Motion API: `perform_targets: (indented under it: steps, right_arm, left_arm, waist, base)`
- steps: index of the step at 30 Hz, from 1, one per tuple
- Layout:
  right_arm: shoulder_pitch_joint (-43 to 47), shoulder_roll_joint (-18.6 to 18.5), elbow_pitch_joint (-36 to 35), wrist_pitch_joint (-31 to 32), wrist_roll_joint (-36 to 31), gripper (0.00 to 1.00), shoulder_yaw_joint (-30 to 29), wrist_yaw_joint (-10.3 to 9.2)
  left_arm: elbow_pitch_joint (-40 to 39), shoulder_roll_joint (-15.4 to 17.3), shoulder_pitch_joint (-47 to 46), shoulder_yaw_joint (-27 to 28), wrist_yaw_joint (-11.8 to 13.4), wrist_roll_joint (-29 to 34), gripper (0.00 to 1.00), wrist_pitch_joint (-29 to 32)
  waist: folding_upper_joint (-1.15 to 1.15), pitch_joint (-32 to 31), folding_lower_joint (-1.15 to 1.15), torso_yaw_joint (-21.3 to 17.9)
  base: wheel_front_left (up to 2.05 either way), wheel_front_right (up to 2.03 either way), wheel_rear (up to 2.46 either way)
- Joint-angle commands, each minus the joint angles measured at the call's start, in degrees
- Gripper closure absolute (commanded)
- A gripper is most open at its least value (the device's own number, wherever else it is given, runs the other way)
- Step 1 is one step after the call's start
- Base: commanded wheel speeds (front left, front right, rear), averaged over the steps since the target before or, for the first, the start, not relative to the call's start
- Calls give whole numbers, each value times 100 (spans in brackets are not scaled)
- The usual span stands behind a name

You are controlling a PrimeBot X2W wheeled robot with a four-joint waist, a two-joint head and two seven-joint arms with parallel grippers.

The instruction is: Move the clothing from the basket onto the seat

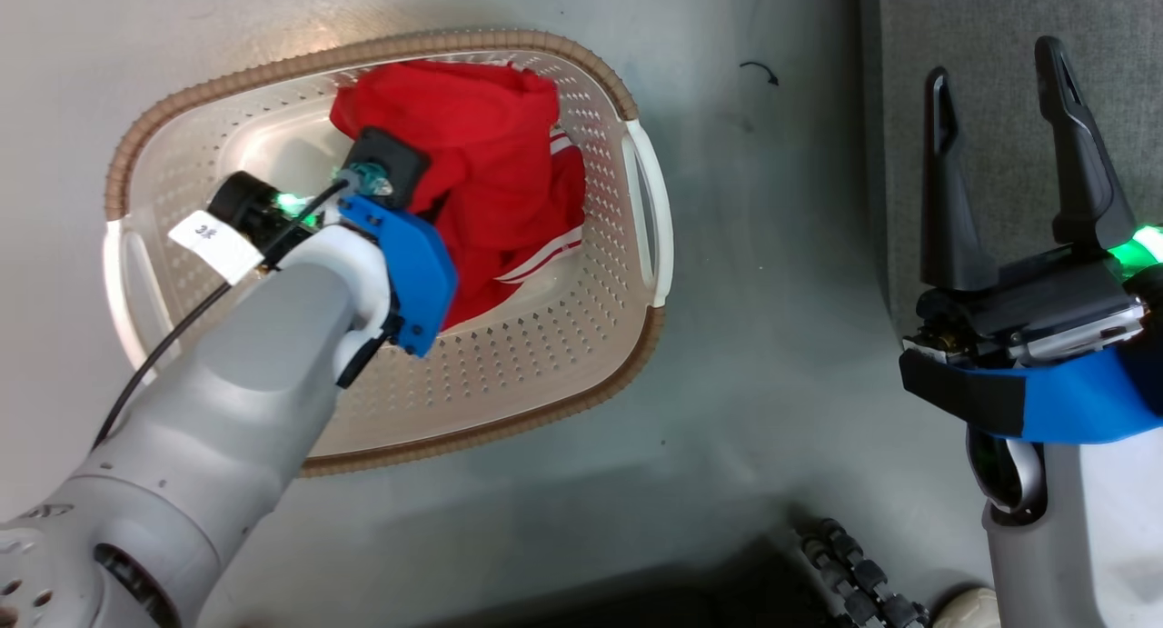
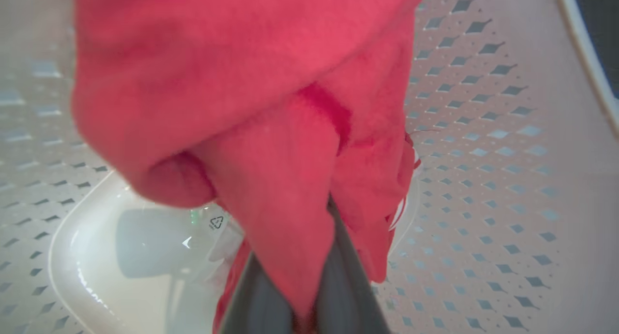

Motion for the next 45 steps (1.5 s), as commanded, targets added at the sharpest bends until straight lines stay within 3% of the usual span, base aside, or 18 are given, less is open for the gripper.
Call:
perform_targets:
  steps: [1,14,29,35,45]
  right_arm:
    - [-24,-6,17,2,11,0,1,3]
    - [-124,-18,224,2,68,0,61,3]
    - [126,-41,660,2,192,0,66,3]
    - [305,-37,824,2,219,0,37,3]
    - [752,-35,1015,2,257,0,-46,3]
  left_arm:
    - [-39,-44,-58,-14,-5,39,100,-73]
    - [-463,-57,202,-14,-5,79,100,-620]
    - [-840,86,549,-9,-5,129,100,-1298]
    - [-1426,294,773,499,-5,302,100,-1299]
    - [-2231,367,1244,1565,-5,996,100,-1302]
  waist:
    - [0,-65,0,55]
    - [0,-672,0,264]
    - [0,-2145,0,657]
    - [0,-2764,0,737]
    - [0,-3733,0,881]
  base:
    - [0,0,0]
    - [0,0,0]
    - [0,0,0]
    - [0,0,0]
    - [0,0,0]
